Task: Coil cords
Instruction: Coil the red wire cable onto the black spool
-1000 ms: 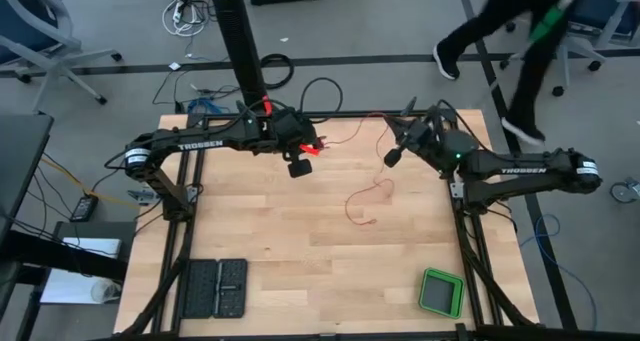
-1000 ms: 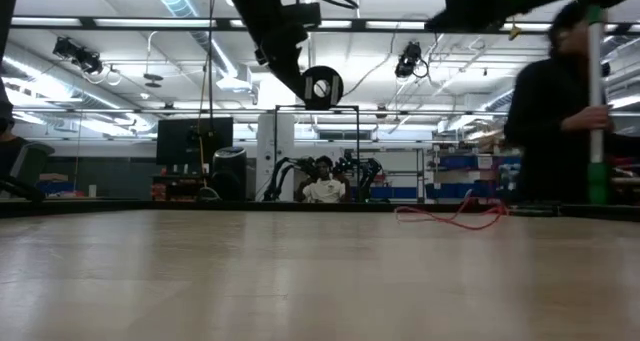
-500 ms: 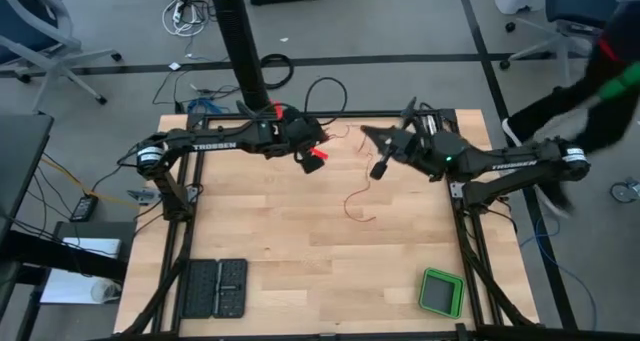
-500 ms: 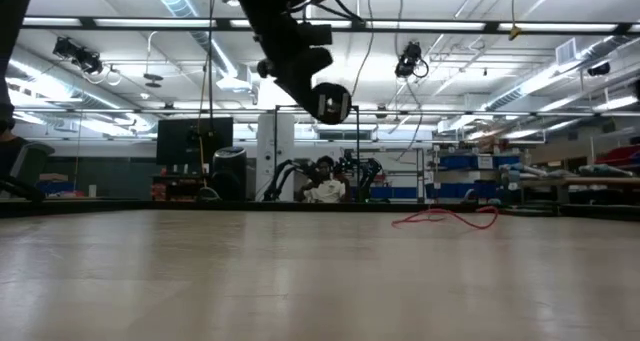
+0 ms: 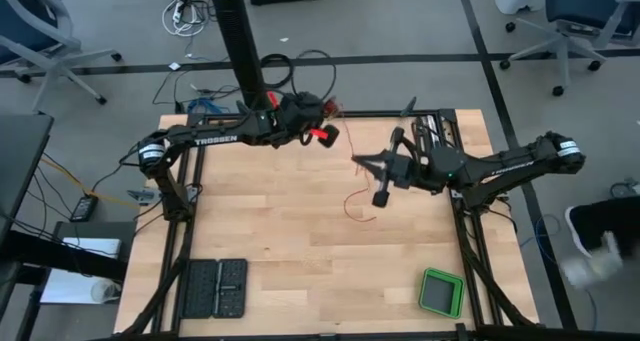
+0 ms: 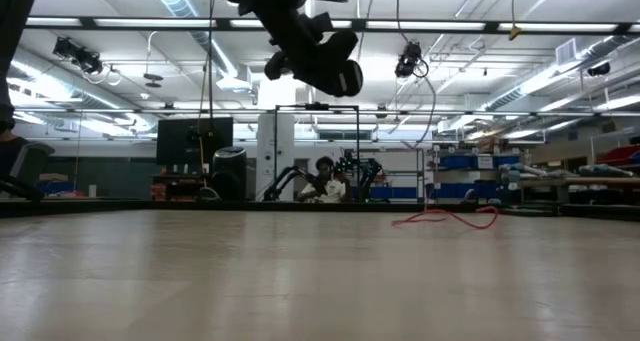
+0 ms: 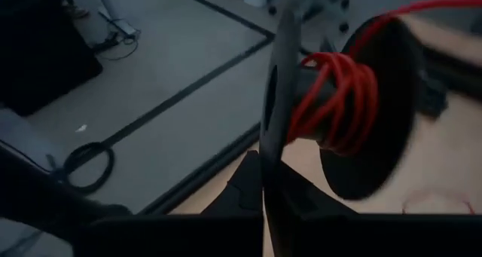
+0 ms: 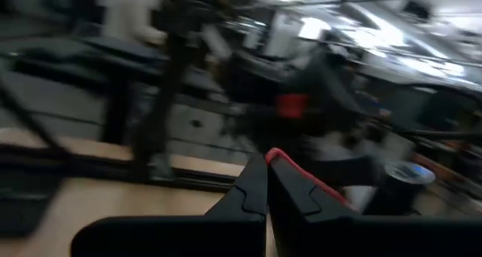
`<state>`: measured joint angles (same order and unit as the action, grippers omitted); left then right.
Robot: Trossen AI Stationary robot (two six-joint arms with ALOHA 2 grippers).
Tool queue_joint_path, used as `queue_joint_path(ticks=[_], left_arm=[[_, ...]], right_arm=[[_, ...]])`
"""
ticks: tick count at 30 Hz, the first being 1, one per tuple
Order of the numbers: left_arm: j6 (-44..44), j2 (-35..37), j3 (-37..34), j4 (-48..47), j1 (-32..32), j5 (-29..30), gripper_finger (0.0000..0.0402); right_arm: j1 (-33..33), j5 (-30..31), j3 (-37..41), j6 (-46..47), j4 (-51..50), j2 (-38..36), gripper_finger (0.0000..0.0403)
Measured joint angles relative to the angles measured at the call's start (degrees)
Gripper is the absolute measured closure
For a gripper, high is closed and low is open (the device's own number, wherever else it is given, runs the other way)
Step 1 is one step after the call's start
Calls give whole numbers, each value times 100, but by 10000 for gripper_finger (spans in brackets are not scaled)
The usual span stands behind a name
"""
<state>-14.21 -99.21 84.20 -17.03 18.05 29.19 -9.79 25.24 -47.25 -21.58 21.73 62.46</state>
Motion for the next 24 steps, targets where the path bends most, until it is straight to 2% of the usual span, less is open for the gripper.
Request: queue_joint_path(ticks=[7, 15, 24], left_arm=[[-423, -1, 0, 1088, 67, -609, 397], [-429, 1, 0, 2550, 71, -1716, 396], [-272, -1, 0, 2881, 71, -3322, 396]], right_arm=[[-63, -734, 1, 229, -746, 20, 403], [-74, -711, 0, 494, -1590, 11, 403], [-73, -599, 1, 853, -2965, -307, 403]])
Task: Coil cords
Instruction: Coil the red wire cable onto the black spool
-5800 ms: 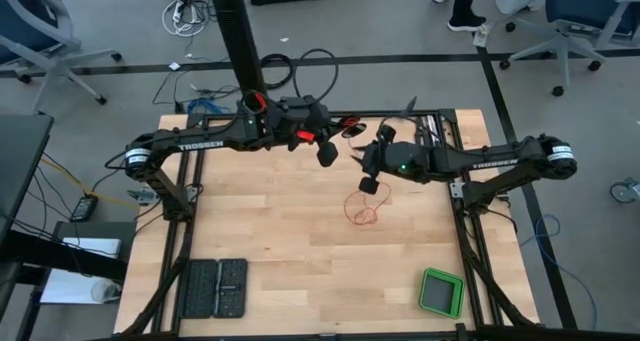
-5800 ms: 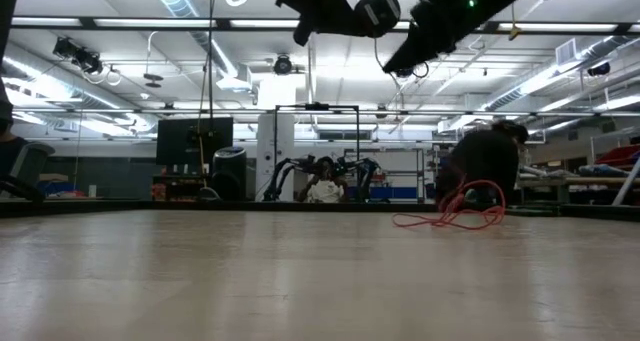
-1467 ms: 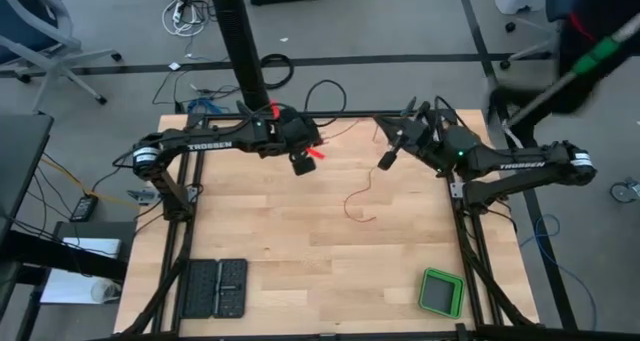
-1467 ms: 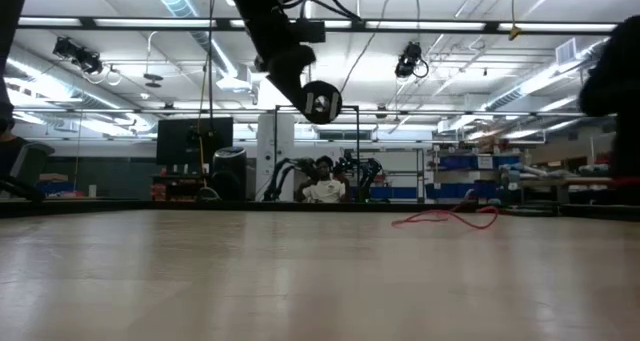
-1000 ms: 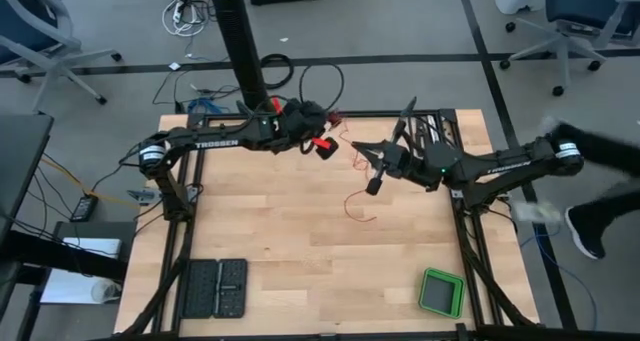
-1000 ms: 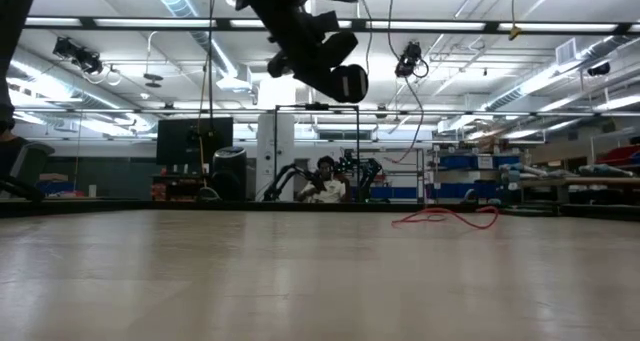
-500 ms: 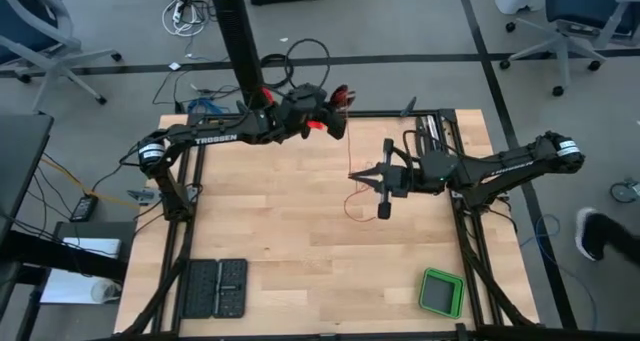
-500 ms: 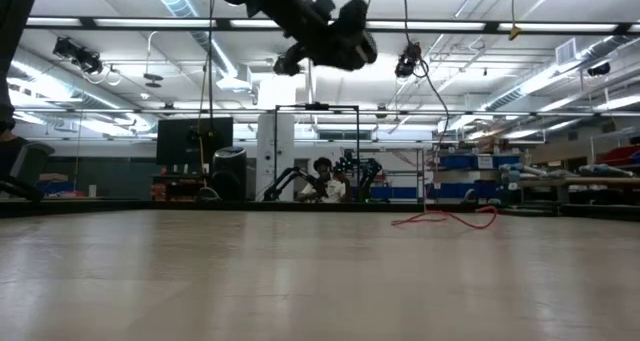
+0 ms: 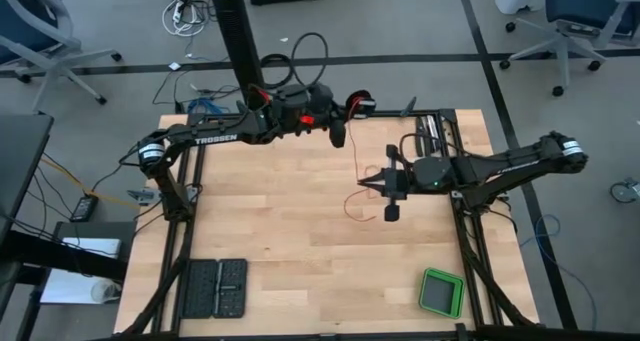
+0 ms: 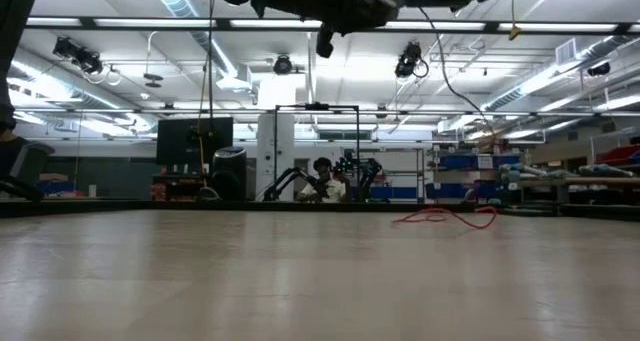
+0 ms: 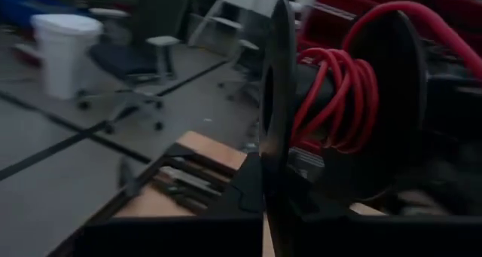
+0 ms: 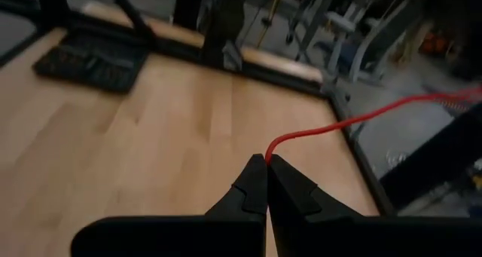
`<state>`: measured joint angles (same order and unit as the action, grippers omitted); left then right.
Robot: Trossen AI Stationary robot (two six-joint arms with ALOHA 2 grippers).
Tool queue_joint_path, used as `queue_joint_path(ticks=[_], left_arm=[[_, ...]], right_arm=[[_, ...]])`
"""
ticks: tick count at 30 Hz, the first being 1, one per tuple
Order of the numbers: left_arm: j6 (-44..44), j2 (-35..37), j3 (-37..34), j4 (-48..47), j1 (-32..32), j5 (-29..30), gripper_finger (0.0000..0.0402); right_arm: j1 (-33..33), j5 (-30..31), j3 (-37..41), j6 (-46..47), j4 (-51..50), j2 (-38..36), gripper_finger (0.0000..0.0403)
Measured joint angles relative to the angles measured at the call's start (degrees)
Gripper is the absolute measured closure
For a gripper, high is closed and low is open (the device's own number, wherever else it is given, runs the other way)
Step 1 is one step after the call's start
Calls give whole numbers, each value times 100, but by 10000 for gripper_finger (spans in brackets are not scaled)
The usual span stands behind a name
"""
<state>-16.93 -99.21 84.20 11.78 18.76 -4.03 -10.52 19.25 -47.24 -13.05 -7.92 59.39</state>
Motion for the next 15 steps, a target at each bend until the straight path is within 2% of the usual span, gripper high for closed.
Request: queue_joint_path(ticks=[4, 10, 12, 15], left_arm=[[4, 0, 0, 189, 0, -462, 396], [-26, 0, 0, 484, 0, -871, 396], [-28, 0, 0, 515, -4, -872, 396], [-40, 0, 0, 528, -4, -814, 396]], right_arm=[[89, 197, 0, 347, -819, -156, 403], [356, 977, 0, 1134, -1946, -335, 403], [435, 1055, 0, 1251, -2013, -386, 403], [471, 844, 4, 1051, -1673, -410, 403]])
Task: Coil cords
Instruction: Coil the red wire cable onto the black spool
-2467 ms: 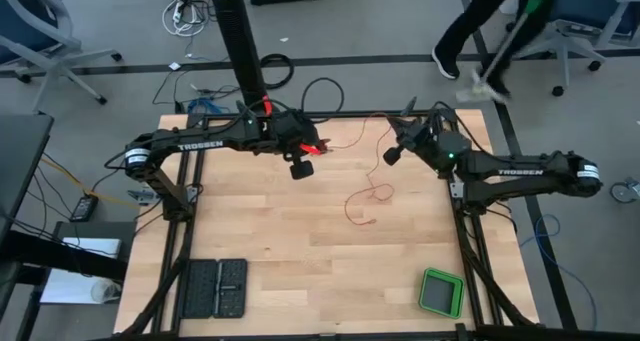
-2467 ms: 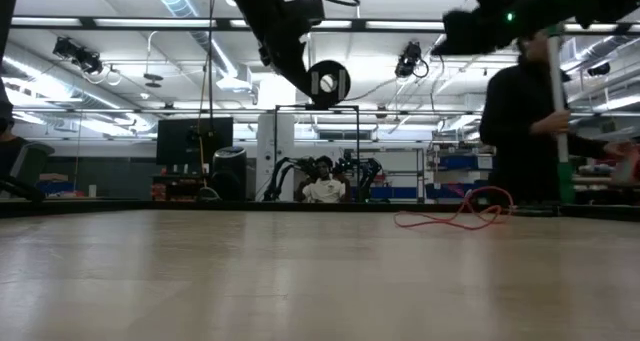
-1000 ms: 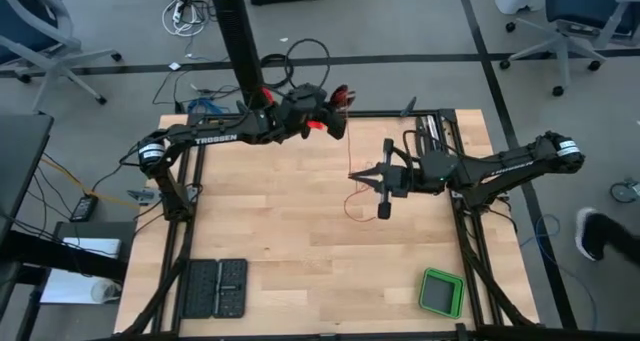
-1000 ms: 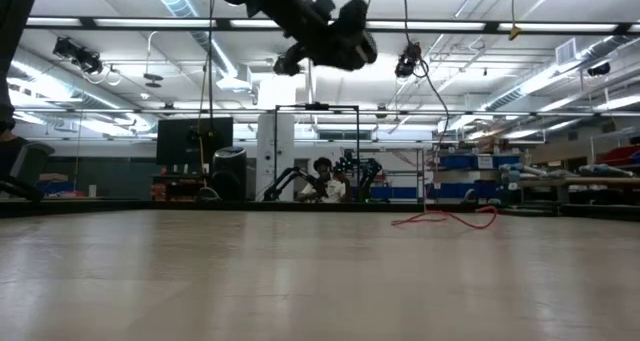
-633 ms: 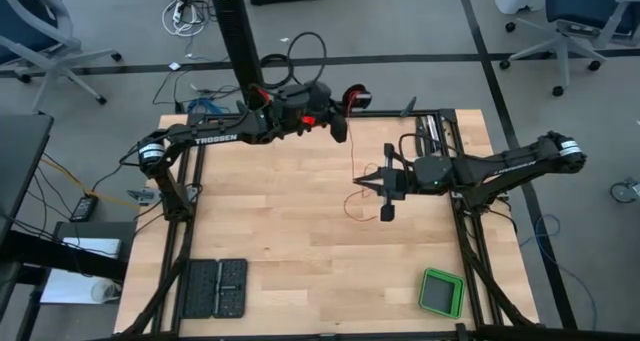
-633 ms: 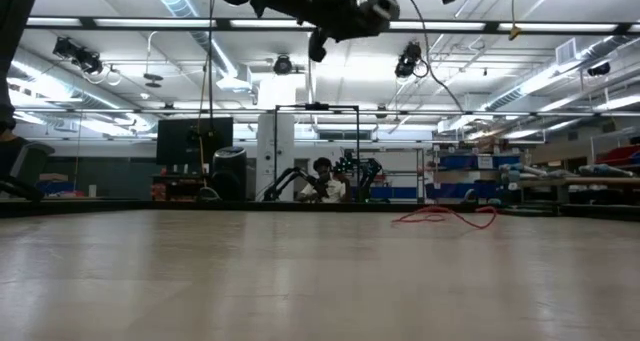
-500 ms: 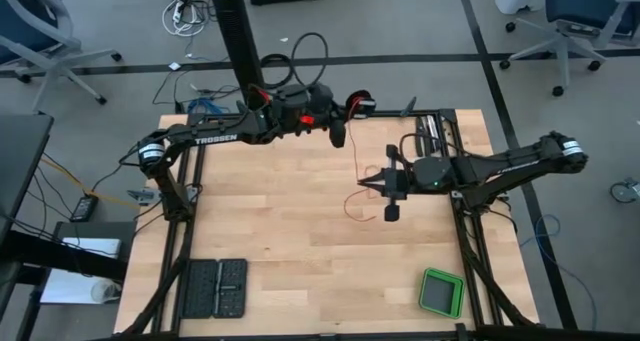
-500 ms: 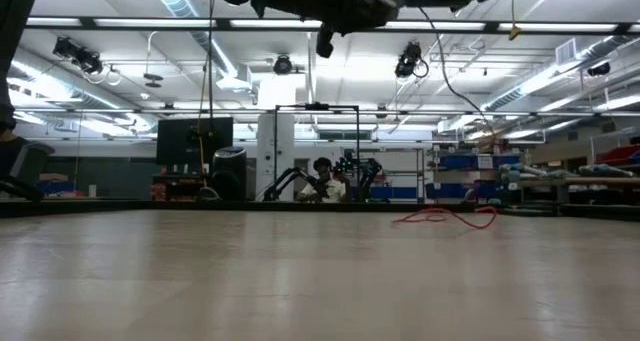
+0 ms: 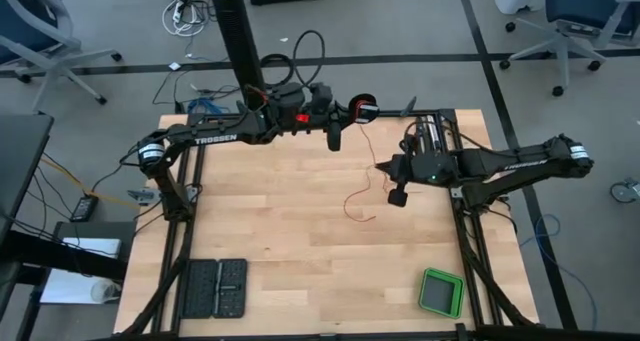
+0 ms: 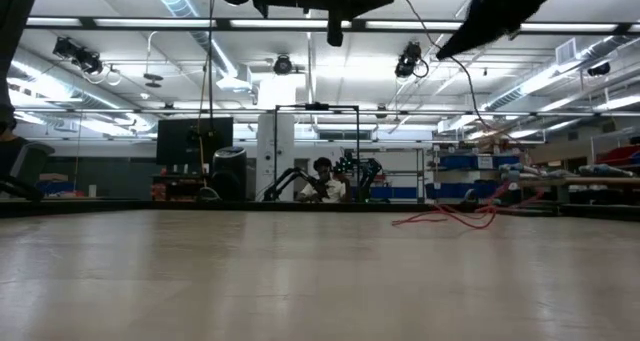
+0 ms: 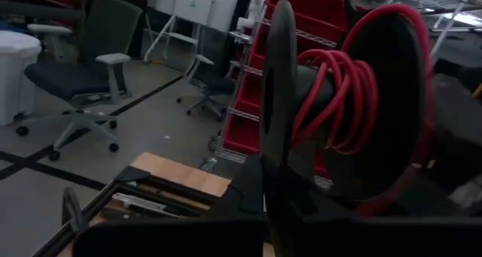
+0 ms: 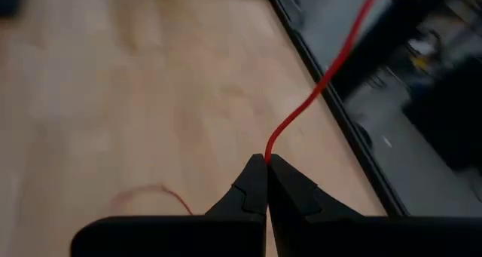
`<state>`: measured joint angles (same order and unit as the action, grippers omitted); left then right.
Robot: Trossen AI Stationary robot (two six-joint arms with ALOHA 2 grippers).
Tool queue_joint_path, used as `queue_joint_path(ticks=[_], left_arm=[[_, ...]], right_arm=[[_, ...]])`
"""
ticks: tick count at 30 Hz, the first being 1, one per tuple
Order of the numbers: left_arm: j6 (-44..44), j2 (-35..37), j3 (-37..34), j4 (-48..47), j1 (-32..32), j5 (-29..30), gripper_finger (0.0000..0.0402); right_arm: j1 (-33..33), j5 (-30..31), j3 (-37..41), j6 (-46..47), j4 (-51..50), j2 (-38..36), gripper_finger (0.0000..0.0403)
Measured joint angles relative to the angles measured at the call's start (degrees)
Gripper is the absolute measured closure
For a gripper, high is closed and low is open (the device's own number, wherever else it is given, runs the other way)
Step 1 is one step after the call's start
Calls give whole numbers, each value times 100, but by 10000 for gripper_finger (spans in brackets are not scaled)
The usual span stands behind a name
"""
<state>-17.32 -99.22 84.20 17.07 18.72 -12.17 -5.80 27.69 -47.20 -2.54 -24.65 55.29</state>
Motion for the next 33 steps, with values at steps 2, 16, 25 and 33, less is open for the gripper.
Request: queue_joint_path(ticks=[2, 16, 25, 33], left_arm=[[-11, 0, 0, 32, -4, 79, 396], [40, 0, 0, 306, -275, 93, 396], [61, 22, -6, 196, -269, 71, 396], [648, 41, -3, -121, -273, 281, 396]], right_arm=[[-2, -204, 0, -225, 369, 24, 403], [783, -240, 0, -822, 1394, 509, 403], [1198, 422, 0, 195, 18, 480, 403], [905, -50, 1, -345, 638, 444, 403]])
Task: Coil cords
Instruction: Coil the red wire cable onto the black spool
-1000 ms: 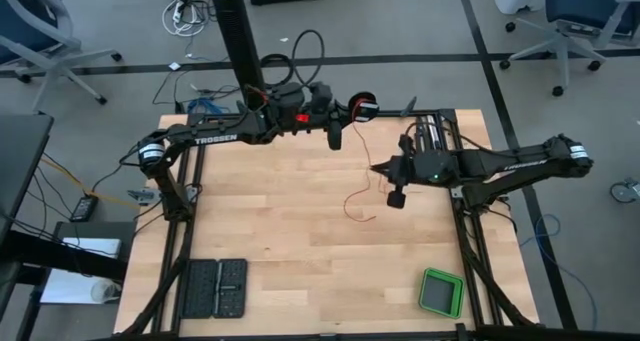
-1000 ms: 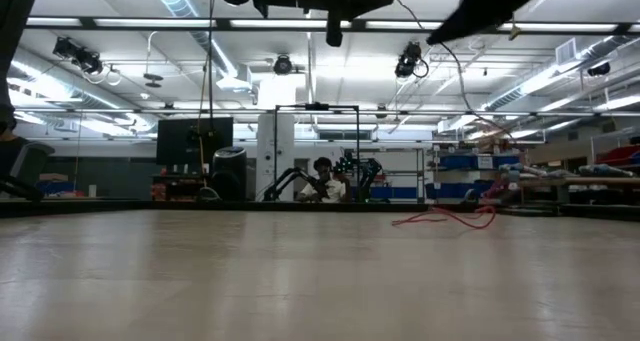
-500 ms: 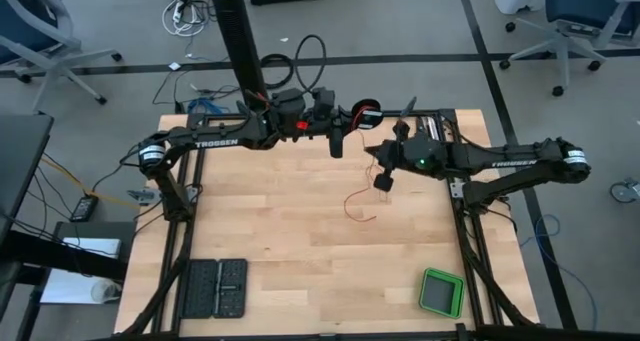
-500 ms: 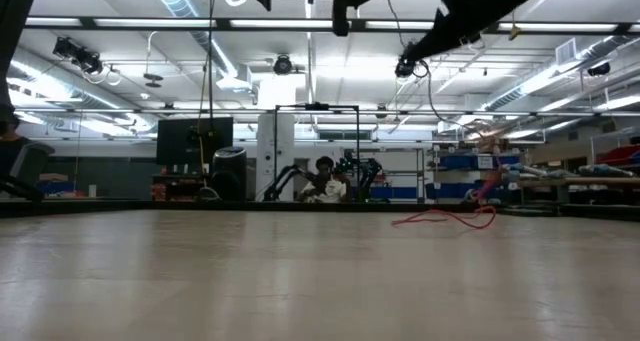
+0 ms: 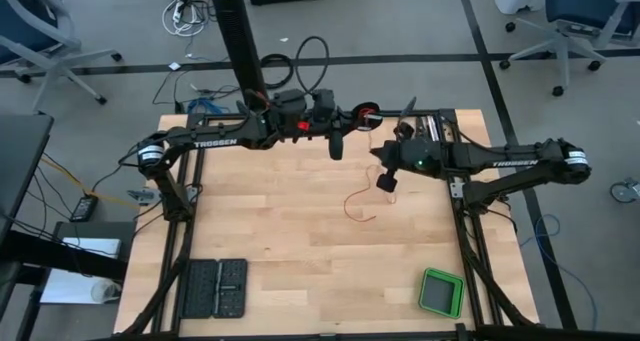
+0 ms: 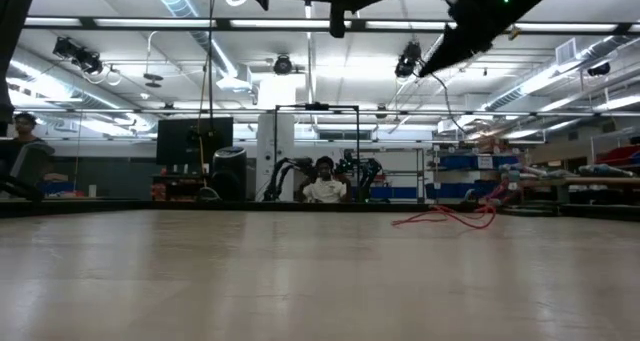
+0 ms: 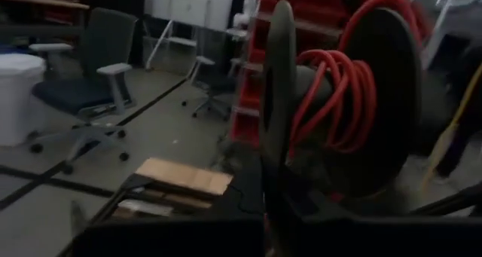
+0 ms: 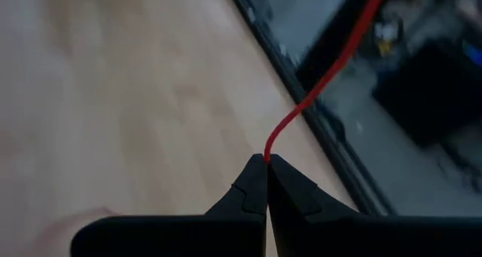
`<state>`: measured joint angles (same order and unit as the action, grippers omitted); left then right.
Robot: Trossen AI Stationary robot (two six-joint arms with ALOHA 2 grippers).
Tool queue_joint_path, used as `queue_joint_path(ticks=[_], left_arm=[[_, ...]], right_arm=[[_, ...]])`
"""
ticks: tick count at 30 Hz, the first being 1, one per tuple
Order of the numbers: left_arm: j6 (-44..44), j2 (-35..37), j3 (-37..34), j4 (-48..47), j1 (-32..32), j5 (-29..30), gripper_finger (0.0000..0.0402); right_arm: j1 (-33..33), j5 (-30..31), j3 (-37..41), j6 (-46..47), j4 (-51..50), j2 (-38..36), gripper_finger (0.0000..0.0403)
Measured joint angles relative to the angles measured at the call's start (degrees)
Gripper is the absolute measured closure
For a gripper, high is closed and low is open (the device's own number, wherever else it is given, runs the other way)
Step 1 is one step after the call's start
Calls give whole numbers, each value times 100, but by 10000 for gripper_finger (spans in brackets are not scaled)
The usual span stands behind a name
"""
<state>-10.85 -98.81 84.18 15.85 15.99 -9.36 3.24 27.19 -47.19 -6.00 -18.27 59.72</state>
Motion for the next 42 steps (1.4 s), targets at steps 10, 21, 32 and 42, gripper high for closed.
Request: queue_joint_path(ticks=[10, 21, 32, 42], left_arm=[[444, 1, 1, -708, 0, 426, 396], [1030, 1, 1, -1820, 5, 542, 396], [1090, 1, 1, -1607, 13, 799, 396], [1366, 29, 5, -3241, 9, 783, 396]], right_arm=[[-249, -342, 1, -1270, 1881, -2, 403], [-786, 696, -657, -756, -372, -44, 403], [-885, 863, -792, 1460, -3341, -87, 403], [-381, 3120, -794, 3579, -4851, -483, 403]])
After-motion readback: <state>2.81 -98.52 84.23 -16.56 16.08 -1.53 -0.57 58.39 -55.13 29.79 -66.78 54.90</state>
